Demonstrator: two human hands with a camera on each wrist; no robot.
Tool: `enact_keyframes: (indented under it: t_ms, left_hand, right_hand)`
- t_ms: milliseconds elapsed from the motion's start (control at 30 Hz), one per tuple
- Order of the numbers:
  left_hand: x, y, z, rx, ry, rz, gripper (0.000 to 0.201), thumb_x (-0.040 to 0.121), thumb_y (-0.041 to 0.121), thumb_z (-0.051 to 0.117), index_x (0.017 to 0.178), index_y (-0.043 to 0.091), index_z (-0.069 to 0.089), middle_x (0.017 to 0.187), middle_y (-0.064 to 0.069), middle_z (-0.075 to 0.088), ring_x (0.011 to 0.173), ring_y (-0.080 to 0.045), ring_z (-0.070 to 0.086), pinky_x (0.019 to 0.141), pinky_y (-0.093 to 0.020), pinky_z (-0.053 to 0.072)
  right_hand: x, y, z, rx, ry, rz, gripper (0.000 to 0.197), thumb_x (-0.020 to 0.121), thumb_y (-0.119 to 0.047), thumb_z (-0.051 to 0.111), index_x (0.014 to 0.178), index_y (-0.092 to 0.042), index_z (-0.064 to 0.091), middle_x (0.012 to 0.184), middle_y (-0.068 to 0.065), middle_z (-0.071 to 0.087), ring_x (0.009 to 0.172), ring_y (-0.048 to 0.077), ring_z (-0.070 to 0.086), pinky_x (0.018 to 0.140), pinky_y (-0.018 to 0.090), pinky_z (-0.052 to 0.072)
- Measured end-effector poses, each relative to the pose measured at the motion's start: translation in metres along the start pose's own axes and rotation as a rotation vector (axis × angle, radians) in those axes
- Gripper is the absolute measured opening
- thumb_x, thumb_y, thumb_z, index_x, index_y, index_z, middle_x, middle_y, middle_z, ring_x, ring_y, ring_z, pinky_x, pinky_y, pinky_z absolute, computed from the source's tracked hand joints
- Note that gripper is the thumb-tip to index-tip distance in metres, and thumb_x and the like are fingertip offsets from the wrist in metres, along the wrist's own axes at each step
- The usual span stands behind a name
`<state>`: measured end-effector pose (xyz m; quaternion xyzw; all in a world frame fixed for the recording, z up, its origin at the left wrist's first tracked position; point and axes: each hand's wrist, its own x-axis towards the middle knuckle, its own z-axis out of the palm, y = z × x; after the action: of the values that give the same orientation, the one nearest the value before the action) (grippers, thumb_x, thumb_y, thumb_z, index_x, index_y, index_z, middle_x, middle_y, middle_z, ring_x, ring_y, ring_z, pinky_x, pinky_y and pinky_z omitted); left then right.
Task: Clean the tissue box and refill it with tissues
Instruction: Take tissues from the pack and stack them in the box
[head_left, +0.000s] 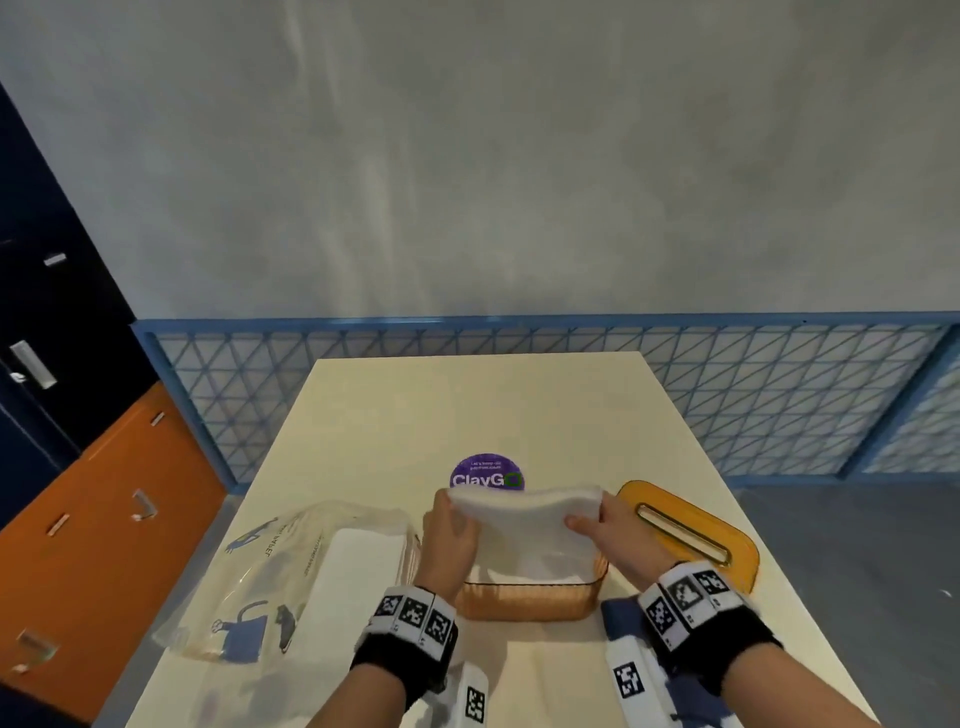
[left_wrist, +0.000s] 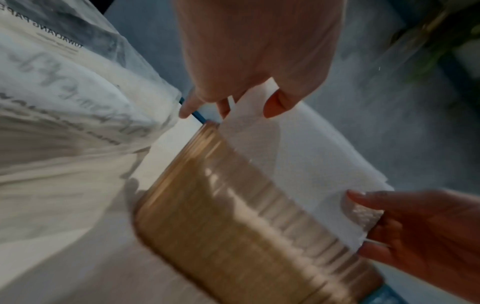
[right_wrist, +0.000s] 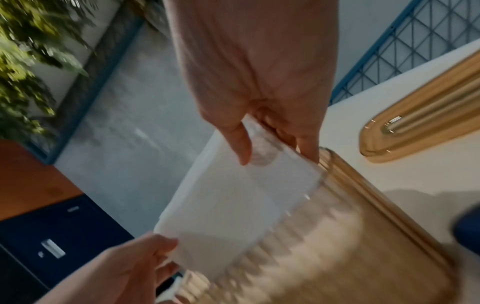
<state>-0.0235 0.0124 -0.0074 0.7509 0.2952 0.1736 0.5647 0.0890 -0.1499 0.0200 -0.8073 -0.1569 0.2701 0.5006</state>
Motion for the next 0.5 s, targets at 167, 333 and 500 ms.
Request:
enact_keyframes:
  t_ms: [167,333,500]
  left_hand:
    - [0.002,-0.016,0.011,0.220,0.034,-0.013,0.022,0.093,0.006,0.041,0.115,0.004,0.041,0.102,-0.010,0.043,0.110,-0.033,0.046,0.095,-0.039,0.040]
    - [-0.003,-0.007,0.010,0.282,0.136,0.055,0.032,0.091,0.006,0.044,0.122,0.010,0.041,0.099,0.000,0.043,0.110,-0.029,0.045,0.104,-0.050,0.033]
    - [-0.006,-0.017,0.011,0.365,0.113,-0.016,0.042,0.092,0.009,0.043,0.132,0.015,0.034,0.122,-0.009,0.050,0.119,-0.026,0.041,0.106,-0.043,0.029]
  right_hand:
    - [0.007,0.016,0.014,-0.088,0.091,0.032,0.037,0.086,0.001,0.054,0.123,-0.006,0.055,0.117,0.012,0.062,0.103,0.024,0.057,0.091,0.036,0.047]
    - [0.010,0.012,0.009,-0.088,0.118,-0.024,0.025,0.086,-0.003,0.056,0.109,-0.014,0.054,0.104,0.008,0.062,0.098,0.024,0.058,0.082,0.034,0.047]
    - [0.014,0.022,0.011,-0.163,0.047,0.060,0.041,0.085,0.000,0.056,0.124,-0.010,0.049,0.116,0.012,0.059,0.107,0.025,0.056,0.090,0.035,0.047]
